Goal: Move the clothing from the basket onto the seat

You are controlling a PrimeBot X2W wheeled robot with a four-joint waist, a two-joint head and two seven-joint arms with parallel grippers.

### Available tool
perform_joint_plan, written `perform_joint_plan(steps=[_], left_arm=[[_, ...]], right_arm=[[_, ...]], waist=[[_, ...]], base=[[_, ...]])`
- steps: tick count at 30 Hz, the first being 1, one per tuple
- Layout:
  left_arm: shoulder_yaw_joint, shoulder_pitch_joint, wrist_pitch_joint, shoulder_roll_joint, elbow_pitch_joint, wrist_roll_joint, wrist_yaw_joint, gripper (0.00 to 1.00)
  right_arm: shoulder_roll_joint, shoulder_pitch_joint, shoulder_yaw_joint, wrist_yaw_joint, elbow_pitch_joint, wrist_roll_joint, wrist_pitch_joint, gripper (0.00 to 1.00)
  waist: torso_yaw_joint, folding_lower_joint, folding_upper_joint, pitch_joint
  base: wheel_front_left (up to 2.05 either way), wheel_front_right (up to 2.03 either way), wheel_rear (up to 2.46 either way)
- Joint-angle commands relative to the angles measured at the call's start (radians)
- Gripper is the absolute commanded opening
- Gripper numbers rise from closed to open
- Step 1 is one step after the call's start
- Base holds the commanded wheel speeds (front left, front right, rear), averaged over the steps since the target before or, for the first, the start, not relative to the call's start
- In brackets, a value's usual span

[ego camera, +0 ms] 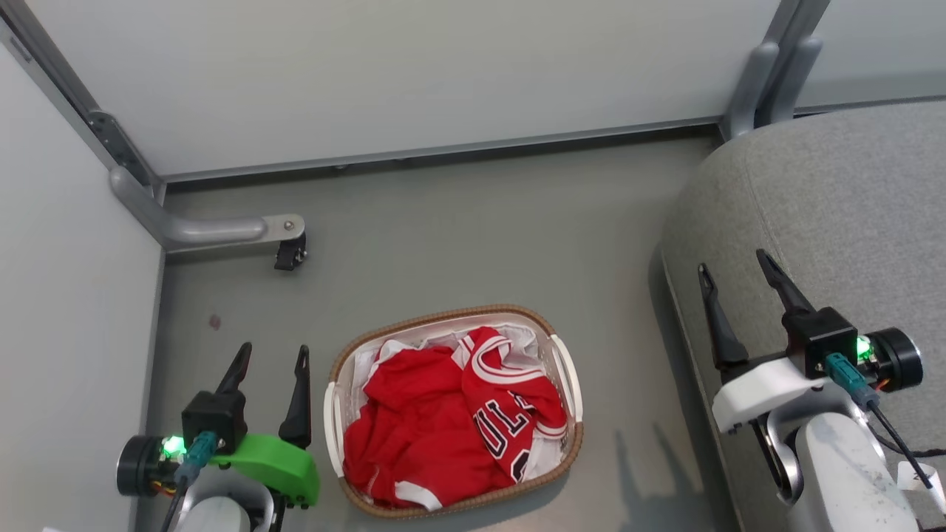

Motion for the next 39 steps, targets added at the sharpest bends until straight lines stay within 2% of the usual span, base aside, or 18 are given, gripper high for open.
perform_joint_plan(steps=[1, 10, 21, 39], left_arm=[[-0.009, -0.039, -0.009, 0.001, 0.006, 0.018, -0.006, 1.00], [-0.090, -0.188, -0.008, 0.022, 0.060, -0.038, -0.007, 1.00], [-0.232, -0.367, -0.008, 0.077, 0.167, -0.118, -0.008, 1.00], [-0.518, -0.560, -0.008, 0.147, 0.383, -0.264, -0.007, 1.00]], right_arm=[[-0.002, -0.024, -0.001, 0.000, -0.012, -0.022, -0.010, 1.00], [0.000, -0.121, 0.036, 0.000, -0.078, 0.014, -0.010, 1.00], [0.000, -0.234, 0.073, 0.000, -0.163, 0.055, -0.010, 1.00], [0.000, -0.322, 0.113, 0.000, -0.243, 0.147, -0.010, 1.00]], waist=[[-0.024, 0.0000, 0.0000, 0.093], [-0.074, 0.0000, 0.0000, 0.269], [-0.134, 0.0000, 0.0000, 0.464], [-0.208, 0.0000, 0.0000, 0.666]], base=[[0.00, 0.00, 0.00], [0.00, 0.00, 0.00], [0.00, 0.00, 0.00], [0.00, 0.00, 0.00]])
